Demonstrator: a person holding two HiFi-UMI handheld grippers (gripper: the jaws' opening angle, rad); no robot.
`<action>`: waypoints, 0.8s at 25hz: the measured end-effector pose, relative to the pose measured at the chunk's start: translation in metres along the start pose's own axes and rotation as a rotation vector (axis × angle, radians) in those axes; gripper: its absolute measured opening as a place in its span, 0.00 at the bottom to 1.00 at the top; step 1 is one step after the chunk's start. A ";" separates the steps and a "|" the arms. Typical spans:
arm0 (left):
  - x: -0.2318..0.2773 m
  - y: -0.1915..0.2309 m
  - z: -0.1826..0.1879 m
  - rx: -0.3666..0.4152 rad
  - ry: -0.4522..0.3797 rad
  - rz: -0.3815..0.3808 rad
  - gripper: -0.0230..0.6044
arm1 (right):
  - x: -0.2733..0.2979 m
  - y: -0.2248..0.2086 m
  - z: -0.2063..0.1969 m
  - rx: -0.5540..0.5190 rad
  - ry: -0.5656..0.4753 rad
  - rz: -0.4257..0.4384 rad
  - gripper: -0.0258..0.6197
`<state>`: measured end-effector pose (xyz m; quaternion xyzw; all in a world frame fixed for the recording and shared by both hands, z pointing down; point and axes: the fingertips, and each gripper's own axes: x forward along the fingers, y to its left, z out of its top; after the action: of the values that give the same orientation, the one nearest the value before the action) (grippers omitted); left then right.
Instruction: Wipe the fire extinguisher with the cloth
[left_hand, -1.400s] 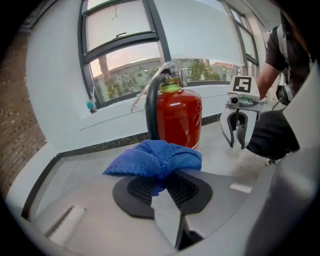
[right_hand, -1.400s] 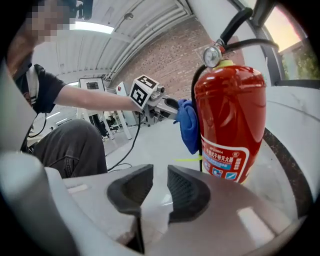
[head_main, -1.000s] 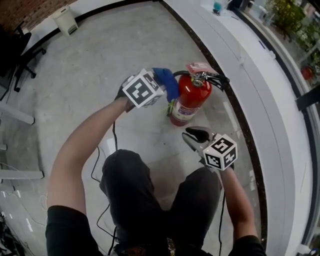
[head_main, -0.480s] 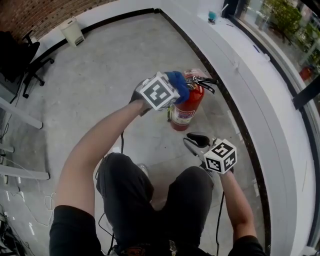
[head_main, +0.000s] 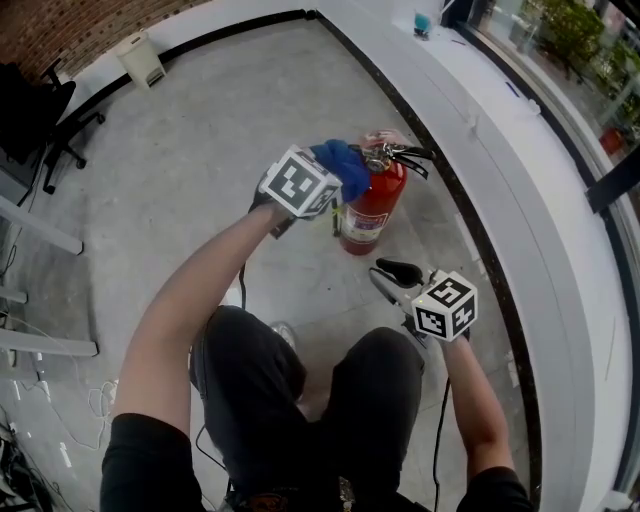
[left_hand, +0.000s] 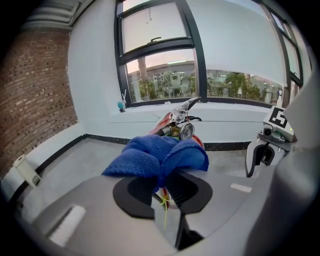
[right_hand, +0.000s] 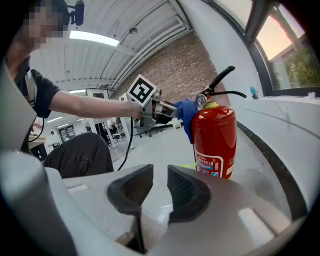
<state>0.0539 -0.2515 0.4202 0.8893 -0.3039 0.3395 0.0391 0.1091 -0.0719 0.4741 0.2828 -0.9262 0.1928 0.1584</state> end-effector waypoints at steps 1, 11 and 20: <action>0.001 0.000 -0.006 -0.011 0.008 0.000 0.13 | 0.001 -0.001 0.001 0.003 -0.004 0.000 0.18; 0.030 -0.039 -0.062 -0.083 0.009 -0.115 0.13 | 0.041 -0.019 -0.007 0.069 -0.041 0.002 0.18; 0.021 -0.069 -0.062 0.019 -0.039 -0.264 0.13 | 0.044 -0.041 0.015 0.089 -0.066 -0.061 0.11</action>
<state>0.0690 -0.1890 0.4903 0.9283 -0.1817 0.3169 0.0689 0.0956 -0.1300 0.4900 0.3236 -0.9124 0.2196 0.1207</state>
